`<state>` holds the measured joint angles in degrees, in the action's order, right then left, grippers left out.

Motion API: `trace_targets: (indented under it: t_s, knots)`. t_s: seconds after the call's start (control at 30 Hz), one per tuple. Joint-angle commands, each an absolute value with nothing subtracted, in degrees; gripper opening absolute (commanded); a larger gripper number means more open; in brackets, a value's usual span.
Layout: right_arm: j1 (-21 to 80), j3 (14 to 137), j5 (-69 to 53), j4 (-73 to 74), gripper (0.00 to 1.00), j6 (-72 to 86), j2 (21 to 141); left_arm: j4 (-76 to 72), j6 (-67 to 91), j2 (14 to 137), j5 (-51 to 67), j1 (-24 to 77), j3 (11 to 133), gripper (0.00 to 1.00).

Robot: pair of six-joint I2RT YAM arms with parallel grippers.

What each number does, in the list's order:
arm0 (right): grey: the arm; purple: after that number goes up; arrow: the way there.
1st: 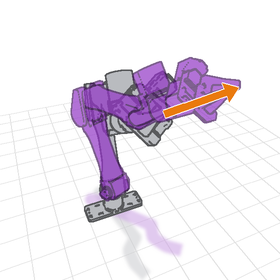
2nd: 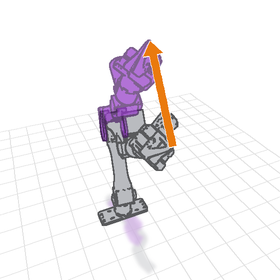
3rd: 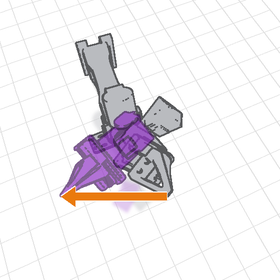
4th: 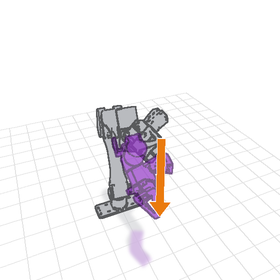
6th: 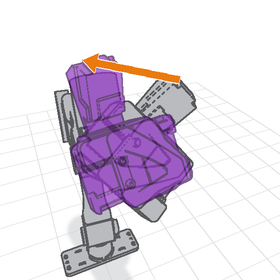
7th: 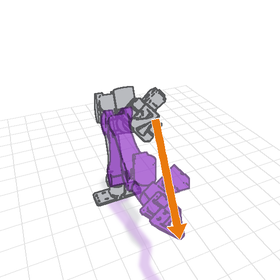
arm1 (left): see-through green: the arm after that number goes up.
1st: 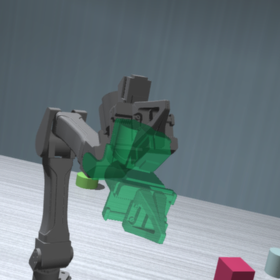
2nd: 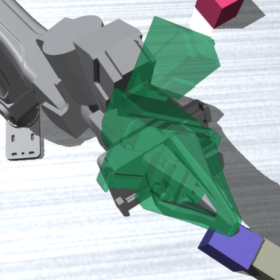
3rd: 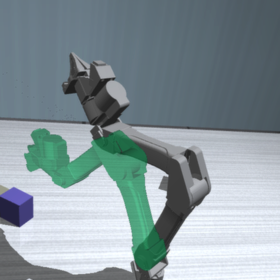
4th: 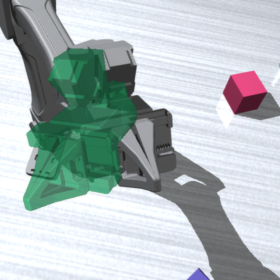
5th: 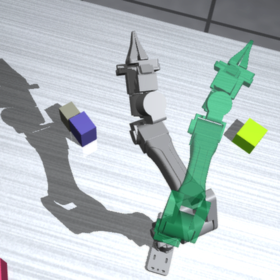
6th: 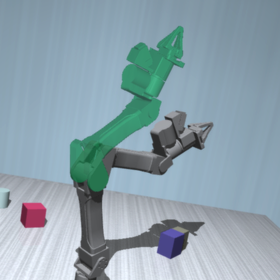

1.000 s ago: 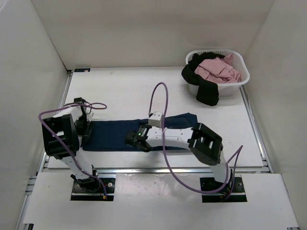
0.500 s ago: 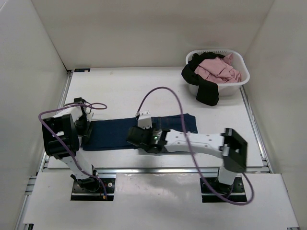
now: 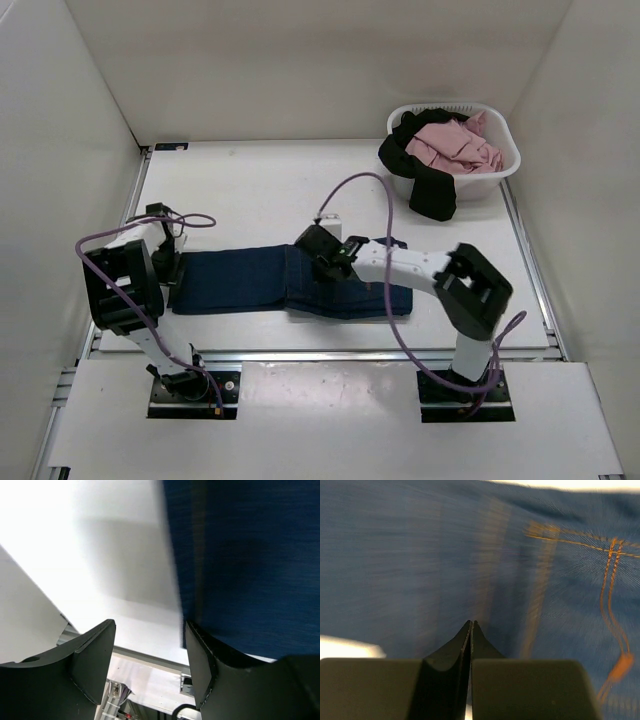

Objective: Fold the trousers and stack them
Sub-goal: Fold the trousers

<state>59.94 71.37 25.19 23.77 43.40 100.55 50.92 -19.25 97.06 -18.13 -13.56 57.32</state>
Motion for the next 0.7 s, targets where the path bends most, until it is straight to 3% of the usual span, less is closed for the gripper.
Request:
trace_targets:
  t_s: [0.0, 0.1, 0.13, 0.17, 0.2, 0.33, 0.43, 0.67]
  knots:
    - [55.38, 68.38, 11.81, 20.92, 0.00, 44.30, 105.55, 50.80, -20.39, 94.66, -21.27, -15.56, 59.41, 0.69]
    - [53.09, 67.33, 10.20, 20.92, 0.00, 44.39, 105.30, 51.32, -20.92, 95.27, -21.01, -15.56, 59.41, 0.69]
    - [52.56, 67.32, 10.98, 20.92, 0.07, 43.17, 103.90, 51.94, -20.92, 95.27, -20.31, -15.56, 59.41, 0.69]
    - [52.56, 66.72, 11.77, 20.92, 0.20, 42.11, 100.41, 51.94, -20.92, 95.27, -18.74, -15.56, 59.41, 0.69]
    - [52.56, 66.71, 13.08, 21.44, 0.55, 41.23, 98.54, 51.94, -20.92, 95.27, -18.02, -15.56, 60.20, 0.70]
    - [51.86, 65.84, 18.34, 28.02, 0.88, 39.81, 85.74, 52.99, -20.39, 95.27, -17.23, -15.56, 61.25, 0.71]
    - [46.86, 61.02, 19.51, 30.76, 0.99, 42.44, 76.07, 53.00, -20.39, 96.41, -17.23, -15.56, 61.26, 0.71]
    - [24.72, 40.27, -0.30, 23.92, 0.99, 37.71, 64.86, 53.52, -19.86, 96.94, -16.08, -15.56, 61.26, 0.71]
